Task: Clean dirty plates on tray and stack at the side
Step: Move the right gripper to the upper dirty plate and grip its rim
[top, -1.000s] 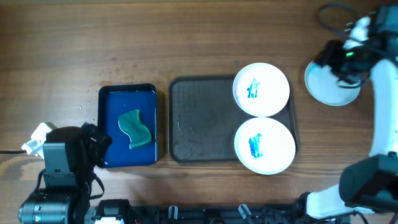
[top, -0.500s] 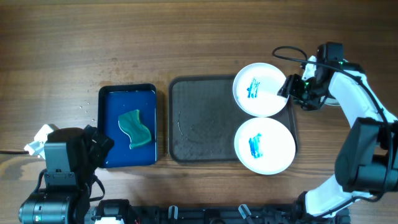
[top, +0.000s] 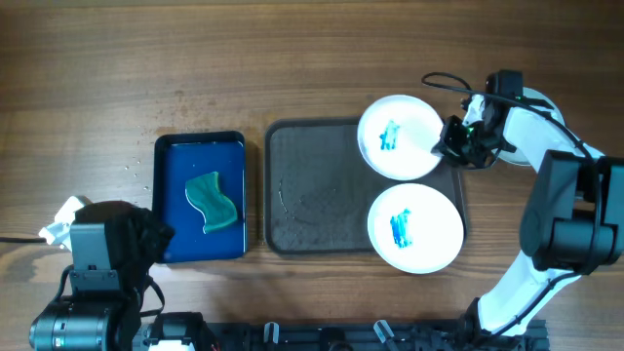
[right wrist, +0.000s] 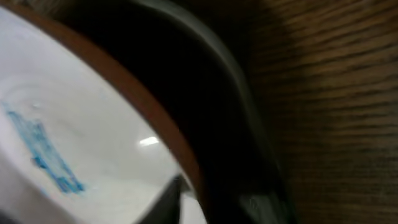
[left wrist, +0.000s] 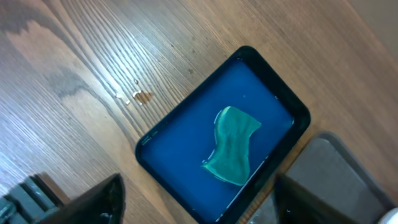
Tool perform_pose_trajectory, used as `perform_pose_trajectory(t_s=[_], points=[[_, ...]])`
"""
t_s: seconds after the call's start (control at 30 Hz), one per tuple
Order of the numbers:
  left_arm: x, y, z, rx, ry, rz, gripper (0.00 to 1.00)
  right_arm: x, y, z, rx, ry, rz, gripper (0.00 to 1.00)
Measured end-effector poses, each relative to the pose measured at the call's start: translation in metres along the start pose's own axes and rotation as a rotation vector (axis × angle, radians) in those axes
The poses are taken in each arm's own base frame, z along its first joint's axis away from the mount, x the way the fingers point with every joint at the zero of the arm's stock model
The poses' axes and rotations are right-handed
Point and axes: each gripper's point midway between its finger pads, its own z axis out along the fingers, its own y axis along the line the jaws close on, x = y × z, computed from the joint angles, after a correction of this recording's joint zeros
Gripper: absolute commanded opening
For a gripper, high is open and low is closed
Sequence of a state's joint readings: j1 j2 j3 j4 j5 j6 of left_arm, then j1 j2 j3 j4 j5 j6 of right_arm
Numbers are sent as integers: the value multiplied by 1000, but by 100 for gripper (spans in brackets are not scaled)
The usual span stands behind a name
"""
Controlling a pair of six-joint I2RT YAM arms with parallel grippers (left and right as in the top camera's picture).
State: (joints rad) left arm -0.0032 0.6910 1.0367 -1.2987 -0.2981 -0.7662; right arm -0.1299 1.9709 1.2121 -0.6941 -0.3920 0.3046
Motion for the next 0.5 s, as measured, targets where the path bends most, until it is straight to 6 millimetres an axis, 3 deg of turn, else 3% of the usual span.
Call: perform_pose_trajectory(t_s=[0.03,0.1,0.23,0.37,0.4,0.5], points=[[0,0,0,1,1,-1,84,1,1,1,-5,6,7,5],[1,-1,0,4,4,-2,85,3,3,1,-13,13,5,5],[2,-1,0,6,12,2,56,10,11,4,-13,34,-19,5],[10,0,8,-5,41,11,47,25,33,14,-11,66,-88,4],[14,-1,12,-6,59,14,47,29,39,17,-11,75,-109,4],[32,-11,34,-5,161,26,58,45,59,25,-10,104,-174,4]])
